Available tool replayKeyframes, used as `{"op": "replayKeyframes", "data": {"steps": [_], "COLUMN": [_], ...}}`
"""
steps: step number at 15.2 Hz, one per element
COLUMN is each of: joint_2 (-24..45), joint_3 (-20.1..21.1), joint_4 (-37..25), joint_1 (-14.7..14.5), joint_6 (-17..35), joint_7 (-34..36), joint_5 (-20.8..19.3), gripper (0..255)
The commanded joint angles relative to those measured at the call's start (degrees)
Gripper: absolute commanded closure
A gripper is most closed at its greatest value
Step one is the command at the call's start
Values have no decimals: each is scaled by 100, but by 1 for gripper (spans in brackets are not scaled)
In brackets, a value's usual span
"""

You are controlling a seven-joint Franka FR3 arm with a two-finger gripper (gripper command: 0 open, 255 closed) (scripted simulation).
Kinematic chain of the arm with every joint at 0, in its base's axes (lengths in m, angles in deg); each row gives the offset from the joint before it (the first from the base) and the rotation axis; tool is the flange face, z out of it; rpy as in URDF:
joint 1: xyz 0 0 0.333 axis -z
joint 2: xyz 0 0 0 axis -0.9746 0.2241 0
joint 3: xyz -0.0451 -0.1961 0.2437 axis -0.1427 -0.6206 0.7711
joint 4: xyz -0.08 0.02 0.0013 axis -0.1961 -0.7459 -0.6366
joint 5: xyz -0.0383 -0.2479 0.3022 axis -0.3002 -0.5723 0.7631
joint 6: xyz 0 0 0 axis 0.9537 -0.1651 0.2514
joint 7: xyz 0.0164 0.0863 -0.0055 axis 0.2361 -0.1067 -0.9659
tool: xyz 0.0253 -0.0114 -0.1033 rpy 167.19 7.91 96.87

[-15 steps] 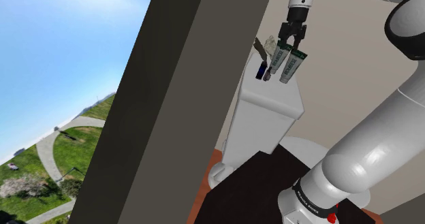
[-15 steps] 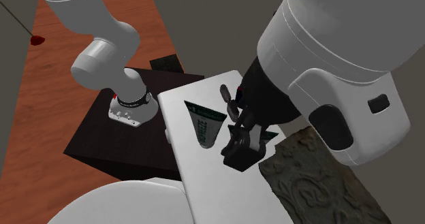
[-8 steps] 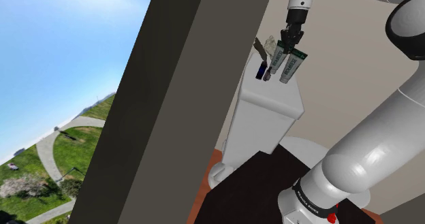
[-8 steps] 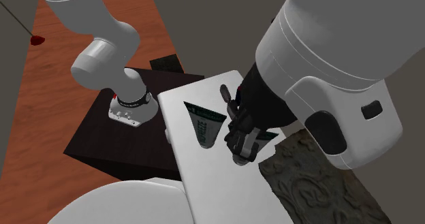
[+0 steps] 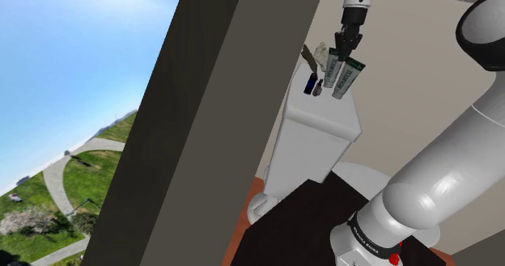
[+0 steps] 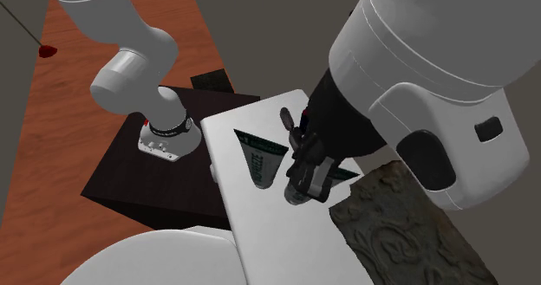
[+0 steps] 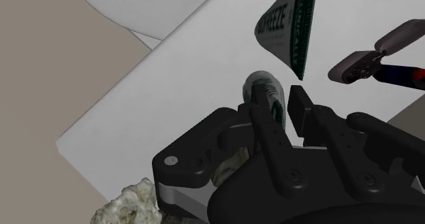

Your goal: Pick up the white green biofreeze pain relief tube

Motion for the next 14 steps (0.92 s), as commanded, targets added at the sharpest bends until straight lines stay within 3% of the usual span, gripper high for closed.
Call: {"op": "replayKeyframes", "data": {"steps": [1,12,14], "joint_2": [47,466,474], "joint_3": [-4,-57,-57], "joint_4": [-195,-1577,-1599], "joint_1": [4,65,67], "joint_6": [-151,-1126,-1140], "joint_7": [-25,-221,-224], "joint_5": [10,100,102], "gripper": [255,255,255]}}
